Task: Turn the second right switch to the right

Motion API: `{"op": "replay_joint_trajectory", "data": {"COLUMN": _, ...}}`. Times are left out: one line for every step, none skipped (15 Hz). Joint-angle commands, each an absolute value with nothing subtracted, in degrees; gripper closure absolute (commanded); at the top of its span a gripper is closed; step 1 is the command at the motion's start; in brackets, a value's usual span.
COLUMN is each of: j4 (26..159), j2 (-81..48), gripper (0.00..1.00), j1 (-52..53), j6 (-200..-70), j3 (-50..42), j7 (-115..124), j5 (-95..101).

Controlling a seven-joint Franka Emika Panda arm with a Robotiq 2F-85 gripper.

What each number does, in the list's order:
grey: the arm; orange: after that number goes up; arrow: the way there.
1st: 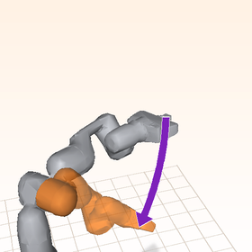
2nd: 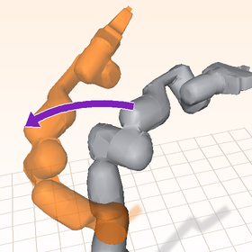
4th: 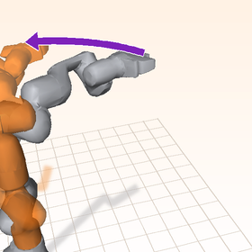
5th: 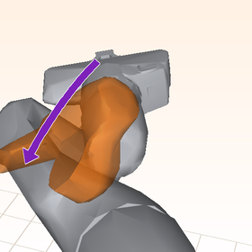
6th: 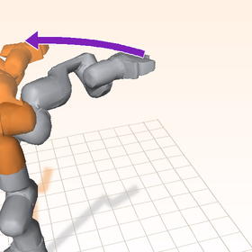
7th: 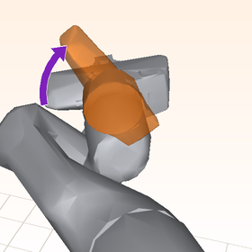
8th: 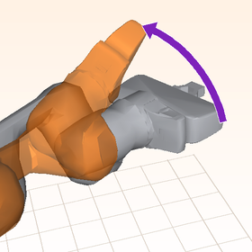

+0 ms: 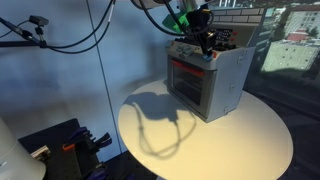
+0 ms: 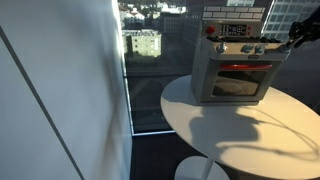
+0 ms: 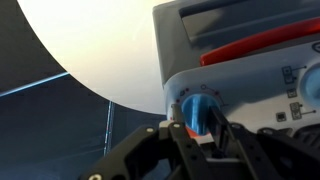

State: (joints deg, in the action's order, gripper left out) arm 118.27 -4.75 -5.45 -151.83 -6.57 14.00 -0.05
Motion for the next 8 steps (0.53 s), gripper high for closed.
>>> {"op": "replay_joint_trajectory", "data": {"j4": 116.8, "j2": -5.7, "gripper": 0.7, "j1": -5.6, "j6": -152.0, "j3": -6.8, "j7": 13.3, "j5": 0.3}}
{"op": "replay_joint_trajectory", "data": {"j4": 116.6, "j2": -5.8, "gripper": 0.69, "j1": -5.6, "j6": -152.0, "j3": -6.8, "j7": 13.2, "j5": 0.2}}
{"op": "replay_joint_trajectory", "data": {"j4": 116.7, "j2": -5.8, "gripper": 0.69, "j1": -5.6, "j6": -152.0, "j3": -6.8, "j7": 13.2, "j5": 0.2}}
{"op": "replay_joint_trajectory", "data": {"j4": 116.6, "j2": -5.9, "gripper": 0.68, "j1": -5.6, "j6": -152.0, "j3": -6.8, "j7": 13.2, "j5": 0.2}}
{"op": "replay_joint_trajectory", "data": {"j4": 116.5, "j2": -6.0, "gripper": 0.67, "j1": -5.7, "j6": -151.9, "j3": -6.8, "j7": 13.2, "j5": 0.2}}
{"op": "replay_joint_trajectory", "data": {"j4": 116.5, "j2": -6.0, "gripper": 0.67, "j1": -5.7, "j6": -151.9, "j3": -6.8, "j7": 13.2, "j5": 0.2}}
{"op": "replay_joint_trajectory", "data": {"j4": 116.4, "j2": -6.1, "gripper": 0.65, "j1": -5.7, "j6": -151.9, "j3": -6.8, "j7": 13.1, "j5": 0.1}}
{"op": "replay_joint_trajectory", "data": {"j4": 116.4, "j2": -6.1, "gripper": 0.63, "j1": -5.7, "j6": -152.0, "j3": -6.9, "j7": 13.1, "j5": 0.1}}
